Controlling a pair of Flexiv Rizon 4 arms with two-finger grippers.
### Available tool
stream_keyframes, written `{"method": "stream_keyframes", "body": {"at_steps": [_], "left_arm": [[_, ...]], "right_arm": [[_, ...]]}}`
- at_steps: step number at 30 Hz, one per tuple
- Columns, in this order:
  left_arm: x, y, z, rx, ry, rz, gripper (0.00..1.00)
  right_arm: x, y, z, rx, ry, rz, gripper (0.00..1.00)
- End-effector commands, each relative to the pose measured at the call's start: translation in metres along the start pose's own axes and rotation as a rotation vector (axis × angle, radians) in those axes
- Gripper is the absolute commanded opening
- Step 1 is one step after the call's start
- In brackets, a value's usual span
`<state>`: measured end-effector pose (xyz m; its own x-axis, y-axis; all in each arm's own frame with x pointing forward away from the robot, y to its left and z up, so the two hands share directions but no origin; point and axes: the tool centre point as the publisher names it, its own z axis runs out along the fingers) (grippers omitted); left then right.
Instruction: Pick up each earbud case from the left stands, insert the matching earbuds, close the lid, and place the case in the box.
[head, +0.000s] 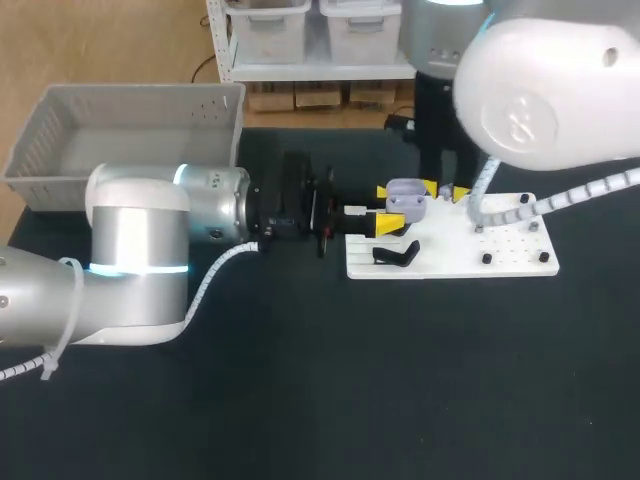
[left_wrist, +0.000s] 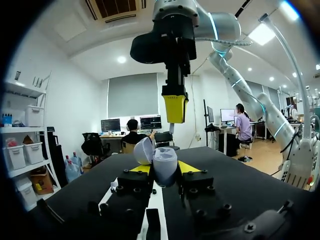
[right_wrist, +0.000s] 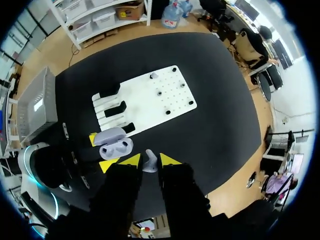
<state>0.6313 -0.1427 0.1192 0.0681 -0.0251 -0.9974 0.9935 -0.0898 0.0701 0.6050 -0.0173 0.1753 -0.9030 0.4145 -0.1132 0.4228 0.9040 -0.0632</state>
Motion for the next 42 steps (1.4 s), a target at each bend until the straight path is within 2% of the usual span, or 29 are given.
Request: {"method": "stream_keyframes", "body": {"at_steps": [1,9,42], "left_arm": [[0.0,-0.002,0.0,-0.007,-0.001,0.002,0.0],[0.0,-0.002,0.0,-0.007,-0.001,0.002,0.0],[0.0,-0.002,0.0,-0.007,-0.001,0.002,0.0]], "right_arm": [[0.0,0.015,-0.002,0.056,-0.003,0.034,0.0],[-0.002,0.022,-0.002,0.076,0.045,0.09,0.0],[-0.009,0.033,0.017,0.092,0.087,0.083,0.0]]}}
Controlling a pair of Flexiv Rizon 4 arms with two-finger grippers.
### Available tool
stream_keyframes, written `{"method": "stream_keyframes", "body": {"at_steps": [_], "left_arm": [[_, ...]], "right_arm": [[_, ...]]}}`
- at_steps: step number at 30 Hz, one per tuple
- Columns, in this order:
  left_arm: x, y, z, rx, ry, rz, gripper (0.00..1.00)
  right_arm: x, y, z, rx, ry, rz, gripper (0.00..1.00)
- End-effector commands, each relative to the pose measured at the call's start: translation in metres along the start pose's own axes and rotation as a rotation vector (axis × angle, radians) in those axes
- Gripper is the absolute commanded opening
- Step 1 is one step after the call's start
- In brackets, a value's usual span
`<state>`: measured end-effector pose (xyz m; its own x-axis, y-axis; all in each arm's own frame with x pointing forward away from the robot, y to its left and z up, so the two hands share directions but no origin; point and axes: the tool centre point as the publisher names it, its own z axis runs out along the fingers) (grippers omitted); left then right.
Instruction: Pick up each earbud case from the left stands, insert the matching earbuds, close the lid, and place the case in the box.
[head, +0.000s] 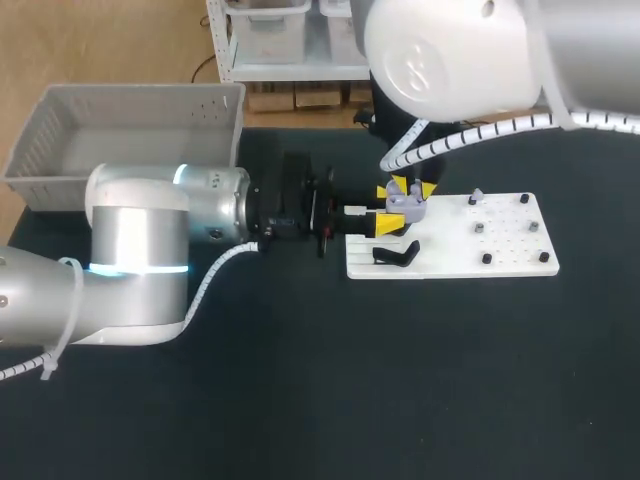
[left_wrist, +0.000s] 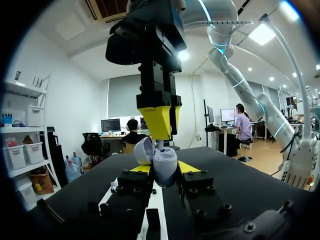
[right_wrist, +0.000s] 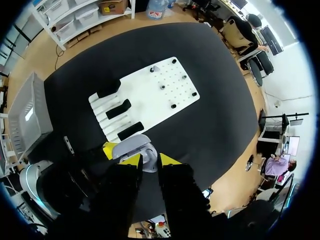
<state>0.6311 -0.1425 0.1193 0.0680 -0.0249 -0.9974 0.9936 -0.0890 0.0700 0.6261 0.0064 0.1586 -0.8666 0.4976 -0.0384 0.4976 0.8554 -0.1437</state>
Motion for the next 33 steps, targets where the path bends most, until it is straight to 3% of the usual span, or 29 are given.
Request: {"method": "stream_keyframes", "body": {"at_steps": [1,14,17,18,24,28,30,33], "left_arm": [[0.001,-0.002,0.0,-0.006,-0.001,0.002,0.0],[0.001,-0.002,0.0,-0.006,-0.001,0.002,0.0],[0.001,-0.002,0.0,-0.006,-0.001,0.002,0.0],[0.001,-0.002,0.0,-0.006,-0.001,0.002,0.0],[0.001,-0.002,0.0,-0.006,-0.001,0.002,0.0],[0.001,-0.002,0.0,-0.006,-0.001,0.002,0.0],[0.001,-0.002,0.0,-0.006,-0.001,0.002,0.0],[0.001,-0.002,0.0,-0.006,-0.001,0.002,0.0]], "right_arm": [[-0.002,0.001,0.002,0.005,0.004,0.001,0.0],[-0.005,0.001,0.009,0.006,0.016,0.002,0.0],[-0.004,0.0,0.009,-0.005,0.028,-0.003,0.45],[-0.003,-0.001,0.008,-0.011,0.03,-0.005,0.48],[0.009,-0.014,-0.005,-0.096,0.034,-0.045,0.53],[0.015,-0.031,-0.016,-0.225,-0.059,-0.136,0.58],[0.01,-0.041,-0.017,-0.267,-0.144,-0.173,0.52],[-0.002,-0.055,-0.019,-0.334,-0.196,-0.157,0.53]]}}
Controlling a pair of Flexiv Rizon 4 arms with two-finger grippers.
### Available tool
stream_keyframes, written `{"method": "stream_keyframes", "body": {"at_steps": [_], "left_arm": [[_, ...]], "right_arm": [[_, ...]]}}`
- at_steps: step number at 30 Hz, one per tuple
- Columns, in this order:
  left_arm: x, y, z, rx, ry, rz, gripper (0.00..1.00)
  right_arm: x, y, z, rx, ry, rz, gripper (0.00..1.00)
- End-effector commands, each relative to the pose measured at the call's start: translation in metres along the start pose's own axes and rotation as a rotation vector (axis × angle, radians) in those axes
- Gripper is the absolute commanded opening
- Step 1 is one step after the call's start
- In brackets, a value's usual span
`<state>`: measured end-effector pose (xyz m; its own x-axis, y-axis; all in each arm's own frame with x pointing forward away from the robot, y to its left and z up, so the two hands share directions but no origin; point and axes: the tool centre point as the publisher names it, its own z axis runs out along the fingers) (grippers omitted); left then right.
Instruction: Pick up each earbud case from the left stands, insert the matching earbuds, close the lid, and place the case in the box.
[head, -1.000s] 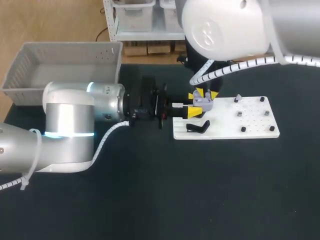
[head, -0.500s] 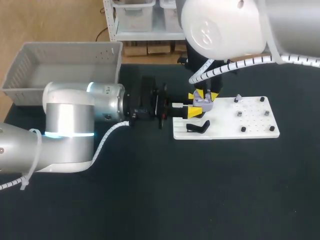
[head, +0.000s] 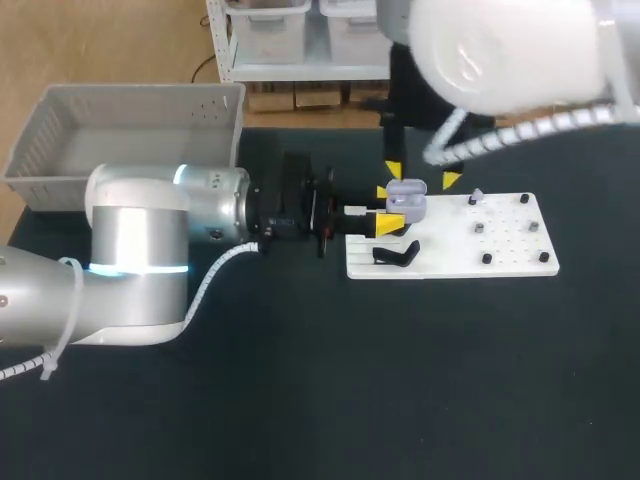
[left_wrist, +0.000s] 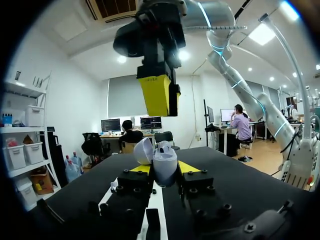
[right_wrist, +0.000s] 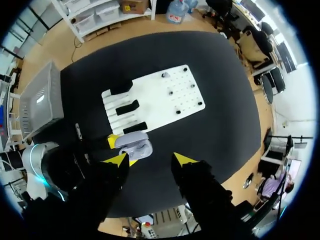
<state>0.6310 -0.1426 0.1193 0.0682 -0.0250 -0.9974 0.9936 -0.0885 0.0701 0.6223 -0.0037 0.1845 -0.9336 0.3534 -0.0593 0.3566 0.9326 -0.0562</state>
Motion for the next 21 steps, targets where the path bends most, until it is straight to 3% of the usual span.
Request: {"method": "stream_keyframes", "body": {"at_steps": [1,3,6,12,21], "left_arm": [[0.001,-0.002,0.0,-0.006,-0.001,0.002,0.0],[0.001,-0.002,0.0,-0.006,-0.001,0.002,0.0],[0.001,-0.002,0.0,-0.006,-0.001,0.002,0.0],[0.001,-0.002,0.0,-0.006,-0.001,0.002,0.0],[0.001,-0.002,0.0,-0.006,-0.001,0.002,0.0]], "right_arm": [[0.003,-0.045,0.0,-0.239,-0.196,0.0,0.54],[-0.006,-0.052,-0.001,-0.28,-0.223,0.022,0.68],[-0.019,-0.063,0.0,-0.305,-0.27,0.047,0.7],[-0.051,-0.072,0.011,-0.335,-0.291,0.074,0.49],[-0.092,-0.055,0.058,-0.297,-0.26,0.005,0.44]]}}
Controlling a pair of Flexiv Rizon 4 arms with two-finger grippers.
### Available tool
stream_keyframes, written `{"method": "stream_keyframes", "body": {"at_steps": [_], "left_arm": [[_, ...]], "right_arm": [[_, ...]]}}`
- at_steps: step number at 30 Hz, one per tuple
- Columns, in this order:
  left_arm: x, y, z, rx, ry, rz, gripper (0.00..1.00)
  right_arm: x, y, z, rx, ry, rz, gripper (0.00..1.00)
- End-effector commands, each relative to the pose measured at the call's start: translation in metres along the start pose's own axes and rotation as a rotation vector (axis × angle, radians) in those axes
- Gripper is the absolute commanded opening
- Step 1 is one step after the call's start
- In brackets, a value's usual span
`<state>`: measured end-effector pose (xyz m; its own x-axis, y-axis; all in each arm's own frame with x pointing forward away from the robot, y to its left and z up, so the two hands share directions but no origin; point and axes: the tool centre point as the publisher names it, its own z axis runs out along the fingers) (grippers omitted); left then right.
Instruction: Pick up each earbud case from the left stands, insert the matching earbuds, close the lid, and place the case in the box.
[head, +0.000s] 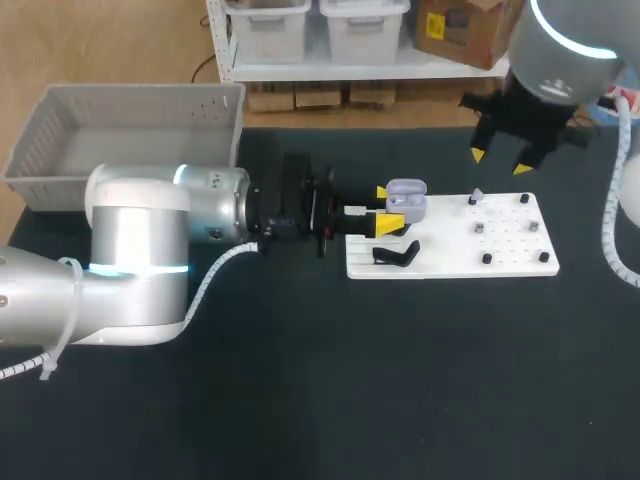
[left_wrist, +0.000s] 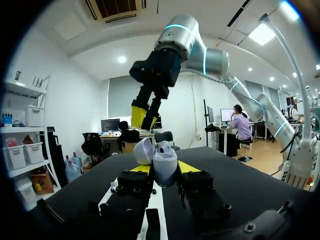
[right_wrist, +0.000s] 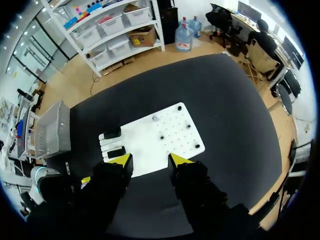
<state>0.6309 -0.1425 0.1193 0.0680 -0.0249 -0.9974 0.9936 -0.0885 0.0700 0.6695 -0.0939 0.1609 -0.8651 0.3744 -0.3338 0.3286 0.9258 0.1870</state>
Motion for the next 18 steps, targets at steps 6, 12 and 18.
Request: {"method": "stream_keyframes", "body": {"at_steps": [6,12,18], "left_arm": [[0.001,-0.001,0.0,-0.006,-0.001,0.002,0.0],[0.001,-0.001,0.0,-0.006,-0.001,0.002,0.0],[0.001,-0.001,0.0,-0.006,-0.001,0.002,0.0]], "right_arm": [[-0.019,0.002,0.071,-0.01,0.05,-0.056,0.44],[-0.026,-0.007,0.1,0.004,0.081,-0.059,0.42],[-0.029,-0.01,0.118,-0.017,0.112,-0.046,0.42]]}}
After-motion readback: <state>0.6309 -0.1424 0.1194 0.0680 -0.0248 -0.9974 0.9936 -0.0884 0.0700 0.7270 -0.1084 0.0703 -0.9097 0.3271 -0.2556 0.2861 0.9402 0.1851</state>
